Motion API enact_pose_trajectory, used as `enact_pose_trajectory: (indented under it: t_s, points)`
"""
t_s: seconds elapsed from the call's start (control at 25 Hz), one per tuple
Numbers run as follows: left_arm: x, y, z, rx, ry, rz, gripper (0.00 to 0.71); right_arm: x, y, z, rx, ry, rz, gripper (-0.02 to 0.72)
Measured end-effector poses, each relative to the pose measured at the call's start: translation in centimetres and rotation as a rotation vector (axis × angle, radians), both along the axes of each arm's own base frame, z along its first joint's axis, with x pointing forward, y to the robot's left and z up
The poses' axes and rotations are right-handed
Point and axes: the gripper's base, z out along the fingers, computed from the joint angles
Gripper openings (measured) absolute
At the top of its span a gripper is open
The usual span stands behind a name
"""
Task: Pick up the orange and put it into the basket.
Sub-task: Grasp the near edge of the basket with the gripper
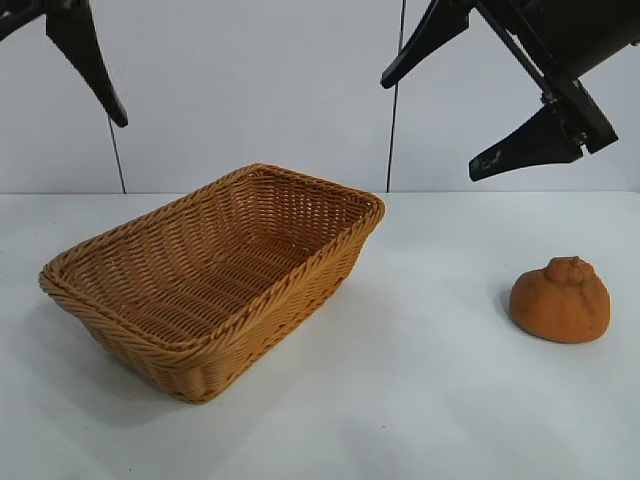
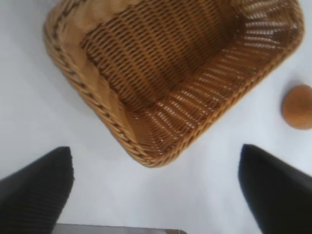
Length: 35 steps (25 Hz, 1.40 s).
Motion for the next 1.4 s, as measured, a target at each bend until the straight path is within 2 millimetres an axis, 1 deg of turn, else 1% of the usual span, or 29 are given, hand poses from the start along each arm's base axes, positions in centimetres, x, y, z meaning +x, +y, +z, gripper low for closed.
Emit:
enact_pose_trajectory:
  t_s: [0.12, 0.32, 0.4, 0.64, 0.76, 1.0, 1.08, 1.16, 1.28, 1.32, 1.4]
  points:
    - [0.0, -0.3, -0.7, -0.001, 0.030, 0.093, 0.651, 0.0, 0.0, 0.0, 0.000, -0.001, 0.001, 0.694]
    - [0.1, -0.2, -4.7, 0.035, 0.113, 0.146, 0.651, 0.0, 0.0, 0.0, 0.000, -0.001, 0.001, 0.694]
    - [0.3, -0.3, -5.8, 0.038, 0.121, 0.152, 0.651, 0.0, 0.0, 0.0, 0.000, -0.001, 0.001, 0.694]
    - [1.5, -0.8, -8.1, 0.037, 0.126, 0.166, 0.651, 0.0, 0.0, 0.0, 0.000, -0.001, 0.001, 0.694]
    - [2.3, -1.0, -9.7, 0.046, 0.141, 0.172, 0.651, 0.0, 0.0, 0.0, 0.000, -0.001, 0.001, 0.694]
    - [3.7, -1.6, -14.3, 0.073, 0.204, 0.190, 0.651, 0.0, 0.0, 0.0, 0.000, -0.001, 0.001, 0.694]
    - [4.0, -1.9, -15.5, 0.053, 0.222, 0.209, 0.651, 0.0, 0.0, 0.0, 0.000, -0.001, 0.001, 0.694]
    - [4.1, -2.2, -16.0, 0.024, 0.234, 0.225, 0.651, 0.0, 0.0, 0.0, 0.000, -0.001, 0.001, 0.694]
    - [4.1, -2.4, -16.1, -0.011, 0.244, 0.247, 0.650, 0.0, 0.0, 0.0, 0.000, -0.001, 0.001, 0.694]
    - [4.1, -2.5, -16.1, -0.015, 0.246, 0.250, 0.640, 0.0, 0.0, 0.0, 0.000, -0.001, 0.001, 0.694]
    - [4.1, -2.5, -16.1, -0.018, 0.246, 0.251, 0.589, 0.0, 0.0, 0.0, 0.000, -0.001, 0.001, 0.694]
